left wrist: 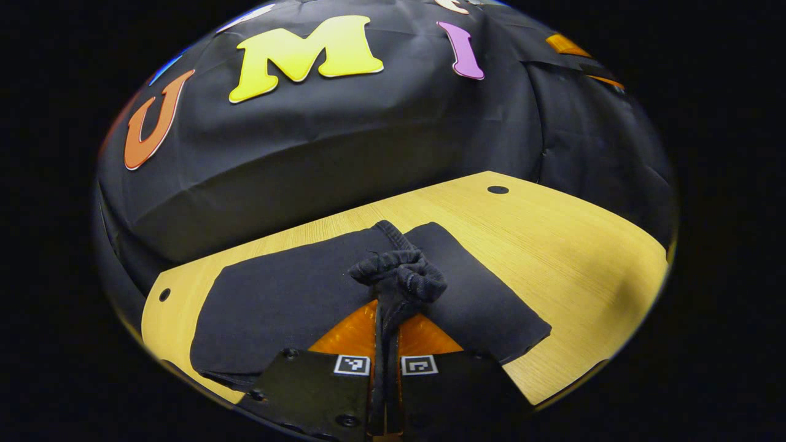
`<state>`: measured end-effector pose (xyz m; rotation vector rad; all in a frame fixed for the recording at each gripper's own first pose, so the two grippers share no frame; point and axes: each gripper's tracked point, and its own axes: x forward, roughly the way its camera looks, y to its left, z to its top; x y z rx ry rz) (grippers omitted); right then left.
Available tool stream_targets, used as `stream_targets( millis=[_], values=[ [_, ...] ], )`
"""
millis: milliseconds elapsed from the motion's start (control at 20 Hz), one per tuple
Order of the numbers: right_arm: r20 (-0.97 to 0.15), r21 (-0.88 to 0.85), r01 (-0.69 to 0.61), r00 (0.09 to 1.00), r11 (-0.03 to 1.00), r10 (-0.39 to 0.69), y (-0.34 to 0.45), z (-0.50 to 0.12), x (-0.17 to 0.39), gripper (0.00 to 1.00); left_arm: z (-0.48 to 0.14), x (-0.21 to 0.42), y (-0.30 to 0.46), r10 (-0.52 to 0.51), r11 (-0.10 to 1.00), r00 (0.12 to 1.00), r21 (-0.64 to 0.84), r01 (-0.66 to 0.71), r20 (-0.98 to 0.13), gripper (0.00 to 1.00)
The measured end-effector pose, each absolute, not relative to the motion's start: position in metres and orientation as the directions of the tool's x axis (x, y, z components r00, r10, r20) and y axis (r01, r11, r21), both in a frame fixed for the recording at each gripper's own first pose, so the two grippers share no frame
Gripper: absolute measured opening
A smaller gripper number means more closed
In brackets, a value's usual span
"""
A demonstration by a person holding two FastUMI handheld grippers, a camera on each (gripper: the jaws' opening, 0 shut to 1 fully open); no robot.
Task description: Grasp the waist and the cuffs of the jeans and fold them to make the two legs overlap; first hold the waist and fold one-third of the jeans toward the cuffs, then hold the cuffs and fold the remaining one-third in the same direction to finish folding.
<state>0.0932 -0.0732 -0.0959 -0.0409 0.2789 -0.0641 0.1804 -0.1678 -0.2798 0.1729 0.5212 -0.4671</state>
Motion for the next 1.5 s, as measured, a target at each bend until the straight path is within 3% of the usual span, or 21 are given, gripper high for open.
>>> stream_targets(
  millis=[50, 200, 250, 550, 600, 800, 1050, 1450, 1500],
  values=[
    [-0.273, -0.045, 0.054, 0.96, 0.998, -0.064, -0.07, -0.095, 0.094, 1.0, -0.278, 0.177, -0.174, -0.408, 0.872, 0.753, 0.024, 0.488, -0.517, 0.1],
    [-0.259, -0.055, 0.019, 0.965, 0.998, -0.033, -0.054, -0.089, 0.093, 1.0, -0.251, 0.167, -0.177, -0.445, 0.865, 0.772, 0.007, 0.502, -0.454, 0.83],
    [-0.256, -0.055, 0.008, 0.966, 0.998, -0.022, -0.049, -0.087, 0.092, 1.0, -0.239, 0.167, -0.177, -0.451, 0.867, 0.782, -0.005, 0.498, -0.431, 0.95],
    [-0.242, -0.022, -0.063, 0.969, 0.998, 0.055, -0.003, -0.078, 0.091, 1.0, -0.127, 0.185, -0.112, -0.359, 0.933, 0.905, -0.06, 0.355, -0.229, 0.94],
    [-0.234, -0.018, -0.079, 0.969, 0.997, 0.073, 0.007, -0.074, 0.091, 0.99, -0.109, 0.186, -0.099, -0.339, 0.941, 0.918, -0.077, 0.33, -0.204, 1.0],
    [-0.196, 0.012, -0.136, 0.971, 0.991, 0.136, 0.047, -0.048, 0.089, 1.0, -0.038, 0.186, -0.042, -0.235, 0.968, 0.966, -0.113, 0.223, -0.108, 0.99],
    [-0.172, 0.05, -0.187, 0.966, 0.981, 0.193, 0.083, -0.029, 0.075, 1.0, 0.006, 0.156, 0.005, -0.134, 0.987, 0.988, -0.103, 0.126, -0.073, 0.99],
    [-0.182, 0.069, -0.207, 0.959, 0.976, 0.216, 0.091, -0.031, 0.046, 0.98, 0.002, 0.121, 0.034, -0.048, 0.985, 0.992, -0.17, 0.027, -0.12, 0.99],
    [-0.186, 0.069, -0.208, 0.958, 0.976, 0.217, 0.09, -0.033, 0.044, 0.98, 0.0, 0.12, 0.036, -0.045, 0.985, 0.991, -0.172, 0.023, -0.128, 0.93]
  ],
)
